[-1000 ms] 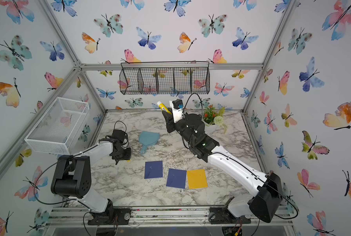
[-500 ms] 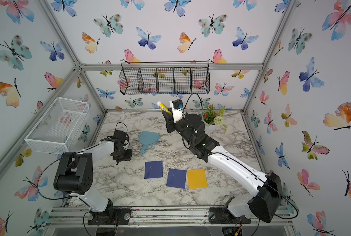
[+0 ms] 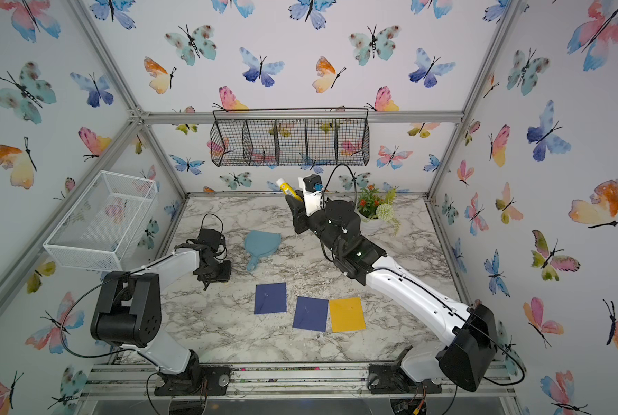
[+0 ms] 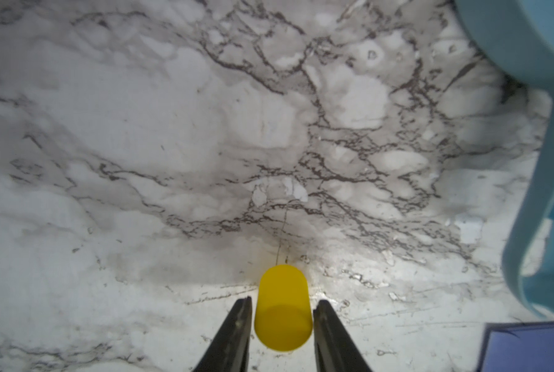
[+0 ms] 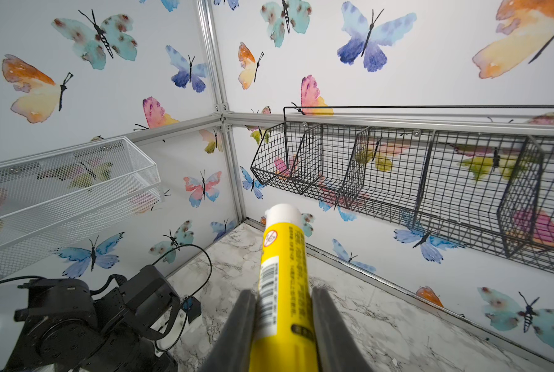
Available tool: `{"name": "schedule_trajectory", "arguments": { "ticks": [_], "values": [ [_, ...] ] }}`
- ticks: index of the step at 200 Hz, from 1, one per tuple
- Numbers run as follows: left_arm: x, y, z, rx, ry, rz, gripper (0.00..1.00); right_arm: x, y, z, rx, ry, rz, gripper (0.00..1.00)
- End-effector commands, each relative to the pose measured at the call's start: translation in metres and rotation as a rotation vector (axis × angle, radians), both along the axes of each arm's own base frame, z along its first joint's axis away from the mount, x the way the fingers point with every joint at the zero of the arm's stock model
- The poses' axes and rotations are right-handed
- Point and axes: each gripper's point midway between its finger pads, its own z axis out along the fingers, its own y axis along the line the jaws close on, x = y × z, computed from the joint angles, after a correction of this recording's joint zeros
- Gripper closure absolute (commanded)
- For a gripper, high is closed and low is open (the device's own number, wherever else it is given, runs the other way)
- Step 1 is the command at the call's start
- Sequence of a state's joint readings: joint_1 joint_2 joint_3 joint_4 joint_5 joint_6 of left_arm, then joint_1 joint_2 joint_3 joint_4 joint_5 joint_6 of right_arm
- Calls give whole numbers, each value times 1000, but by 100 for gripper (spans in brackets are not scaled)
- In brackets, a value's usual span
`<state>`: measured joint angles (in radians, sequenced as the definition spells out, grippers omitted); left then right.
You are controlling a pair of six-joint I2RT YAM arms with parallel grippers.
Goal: Seal the envelope with a glue stick
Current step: Pick up the lid from the center of the board, then close the lid of the glue stick.
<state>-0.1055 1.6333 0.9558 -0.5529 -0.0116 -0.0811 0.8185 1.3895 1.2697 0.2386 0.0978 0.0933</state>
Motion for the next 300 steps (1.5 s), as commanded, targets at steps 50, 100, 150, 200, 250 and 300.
{"name": "schedule_trajectory", "arguments": {
  "ticks": [50, 100, 150, 200, 250, 300],
  "values": [
    [-3, -3, 3, -20, -4, -14, 70, -3, -4, 17, 34, -18, 6, 98],
    [0, -3, 9, -21, -24, -15, 74, -4, -4, 17, 33, -17, 8, 98],
    [25, -40, 102, -236, -292, -95, 77, -17, -7, 25, 34, -30, 51, 98],
    [19, -98, 252, -573, -666, -346, 85, -50, -12, 45, 45, -98, 168, 96],
    [-32, -131, 382, -847, -1021, -611, 86, -94, -30, 84, 54, -245, 272, 93],
    [-98, -144, 457, -964, -1172, -861, 91, -159, -33, 98, -29, -508, 501, 93]
  ]
}}
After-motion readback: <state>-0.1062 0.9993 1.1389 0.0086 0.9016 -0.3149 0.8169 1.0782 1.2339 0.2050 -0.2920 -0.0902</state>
